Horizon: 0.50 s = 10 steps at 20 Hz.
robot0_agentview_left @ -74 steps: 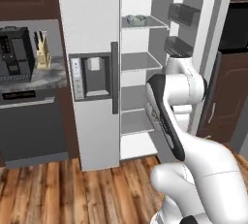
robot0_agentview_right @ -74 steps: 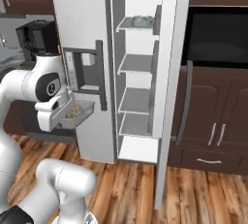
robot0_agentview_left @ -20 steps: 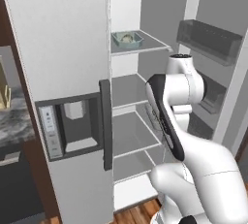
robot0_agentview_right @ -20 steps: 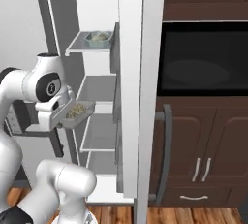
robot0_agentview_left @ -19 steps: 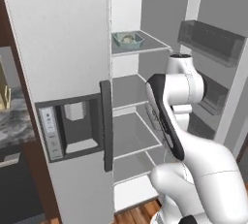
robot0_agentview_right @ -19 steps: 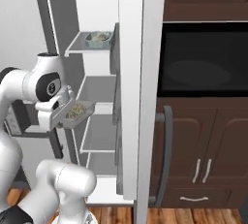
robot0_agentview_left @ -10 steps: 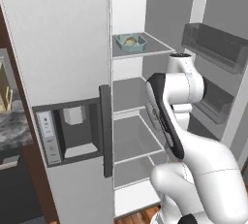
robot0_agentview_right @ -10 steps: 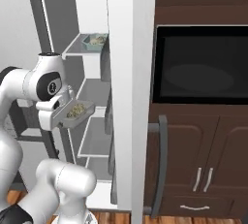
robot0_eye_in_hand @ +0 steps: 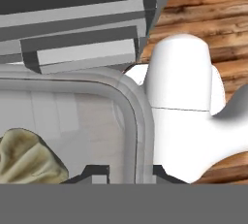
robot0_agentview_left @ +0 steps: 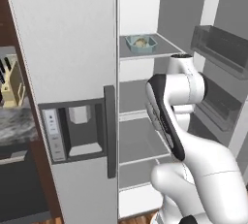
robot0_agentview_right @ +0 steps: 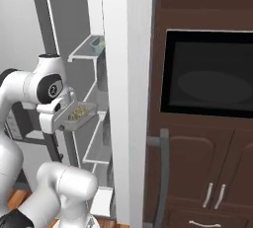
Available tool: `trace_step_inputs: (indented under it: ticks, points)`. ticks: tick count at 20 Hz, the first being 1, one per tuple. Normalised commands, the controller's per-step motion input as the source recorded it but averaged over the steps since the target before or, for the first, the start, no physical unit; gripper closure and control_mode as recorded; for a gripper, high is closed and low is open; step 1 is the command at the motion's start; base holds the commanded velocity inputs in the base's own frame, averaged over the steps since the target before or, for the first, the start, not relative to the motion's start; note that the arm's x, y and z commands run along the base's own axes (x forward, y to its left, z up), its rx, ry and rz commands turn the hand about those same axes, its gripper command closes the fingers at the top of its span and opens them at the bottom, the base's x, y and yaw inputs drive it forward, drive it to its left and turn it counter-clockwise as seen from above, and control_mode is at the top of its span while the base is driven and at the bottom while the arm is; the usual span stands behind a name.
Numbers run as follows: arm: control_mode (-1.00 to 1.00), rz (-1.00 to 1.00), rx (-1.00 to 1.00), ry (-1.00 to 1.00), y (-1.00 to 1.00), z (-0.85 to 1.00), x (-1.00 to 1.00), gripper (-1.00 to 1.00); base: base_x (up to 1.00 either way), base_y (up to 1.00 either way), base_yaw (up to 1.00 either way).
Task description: Place two dumplings into each of the tupperware containers and then place the containers in the fridge.
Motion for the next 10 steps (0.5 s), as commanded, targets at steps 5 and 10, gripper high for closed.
trace_step_inputs:
  ticks: [5, 10]
  points:
    - [1.0, 0.0, 0.0, 0.0, 0.0, 0.0, 0.0, 1.0, 0.56, -0.48, 0.19]
    - [1.0, 0.0, 0.0, 0.0, 0.0, 0.0, 0.0, 1.0, 0.63, -0.33, 0.14]
